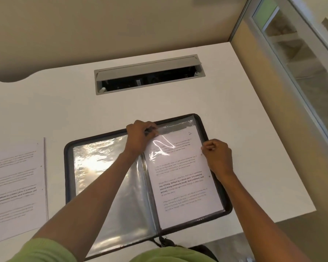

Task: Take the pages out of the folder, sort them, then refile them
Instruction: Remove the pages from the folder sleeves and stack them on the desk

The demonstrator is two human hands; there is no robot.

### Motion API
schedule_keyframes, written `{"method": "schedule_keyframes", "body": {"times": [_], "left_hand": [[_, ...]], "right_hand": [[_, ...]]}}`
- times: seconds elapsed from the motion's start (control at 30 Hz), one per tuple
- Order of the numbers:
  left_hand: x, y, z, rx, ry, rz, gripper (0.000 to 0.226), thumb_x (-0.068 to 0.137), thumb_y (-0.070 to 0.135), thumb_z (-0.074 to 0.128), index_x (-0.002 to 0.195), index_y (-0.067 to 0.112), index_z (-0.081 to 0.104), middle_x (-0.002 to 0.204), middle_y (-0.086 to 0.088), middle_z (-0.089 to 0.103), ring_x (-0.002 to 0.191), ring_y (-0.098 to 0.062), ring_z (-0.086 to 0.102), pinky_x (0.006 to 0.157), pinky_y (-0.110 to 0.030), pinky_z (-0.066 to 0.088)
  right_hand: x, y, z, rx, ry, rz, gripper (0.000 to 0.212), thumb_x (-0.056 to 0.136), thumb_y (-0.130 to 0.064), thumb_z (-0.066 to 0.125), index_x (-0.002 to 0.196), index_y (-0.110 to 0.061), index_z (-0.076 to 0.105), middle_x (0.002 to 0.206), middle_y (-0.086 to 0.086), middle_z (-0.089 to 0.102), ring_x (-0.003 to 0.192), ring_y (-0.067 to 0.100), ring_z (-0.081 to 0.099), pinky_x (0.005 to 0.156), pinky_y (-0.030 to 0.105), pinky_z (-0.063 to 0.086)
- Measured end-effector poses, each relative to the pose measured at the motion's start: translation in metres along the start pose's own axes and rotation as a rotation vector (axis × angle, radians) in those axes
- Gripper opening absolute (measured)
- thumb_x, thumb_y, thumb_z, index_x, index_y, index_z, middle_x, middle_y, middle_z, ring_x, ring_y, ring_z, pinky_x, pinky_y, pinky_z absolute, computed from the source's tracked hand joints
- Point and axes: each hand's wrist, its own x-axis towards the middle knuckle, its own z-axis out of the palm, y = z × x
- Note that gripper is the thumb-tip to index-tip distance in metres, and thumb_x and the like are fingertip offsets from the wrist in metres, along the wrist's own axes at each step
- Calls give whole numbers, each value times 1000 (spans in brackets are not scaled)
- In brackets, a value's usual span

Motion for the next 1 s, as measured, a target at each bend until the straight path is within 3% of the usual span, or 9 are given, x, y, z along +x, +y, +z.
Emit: {"method": "schedule_keyframes", "body": {"times": [0.1,0.17,0.23,0.3,0.4,0.57,0.7,0.9,1.0], "left_hand": [[-3,-2,4,-40,56,16,11,83,8,85,91,13,79,83,5,75,82,-1,72,80,-22,59],[-4,-11,9,-9,70,10,6,86,21,81,88,26,78,87,10,75,91,-7,71,92,-34,56],[-5,-19,13,61,79,-30,2,88,40,74,87,41,75,96,13,73,106,-14,65,107,-33,39],[-6,-20,15,92,105,-24,3,89,40,75,91,42,77,105,16,72,114,-17,57,105,-22,25],[-9,-10,11,134,182,85,5,88,29,80,90,32,83,108,19,73,111,-8,54,97,-34,27],[-11,-15,9,179,160,137,21,96,39,62,97,33,82,102,19,75,105,-13,55,90,-36,25],[-12,-18,4,162,190,178,15,94,36,69,99,31,83,105,16,74,106,-12,53,90,-36,26],[-11,-14,4,168,157,177,13,95,33,72,101,29,83,98,14,76,98,-17,56,90,-38,28],[-12,-13,3,148,146,163,11,97,30,73,103,30,82,95,18,74,101,-10,53,92,-39,28]], "right_hand": [[15,-34,8,-119,38,-234,17,95,-10,67,111,-13,72,104,-2,71,90,11,66,81,25,56],[32,-65,19,-117,-33,-373,18,95,-6,63,110,-12,73,104,-4,71,91,9,65,85,23,54],[53,-98,32,-151,-176,-461,19,95,-5,62,104,-14,76,101,-5,74,89,7,67,85,22,55],[72,-127,46,-251,-360,-511,19,96,-5,63,103,-13,79,101,-2,76,89,8,68,85,22,56],[95,-155,64,-467,-575,-549,15,94,-5,68,102,-10,80,100,3,77,84,10,68,86,26,57],[113,-167,82,-739,-888,-479,25,87,3,69,91,-17,83,85,-2,78,77,10,71,70,24,56],[116,-169,90,-876,-945,-465,26,87,1,68,94,-20,83,83,-6,78,70,5,65,64,21,48],[121,-168,87,-679,-794,-509,12,90,-7,70,90,-14,80,79,-2,75,71,10,70,68,26,54],[118,-169,85,-671,-928,-456,20,89,2,65,91,-11,80,80,1,78,74,13,74,71,24,60]]}}
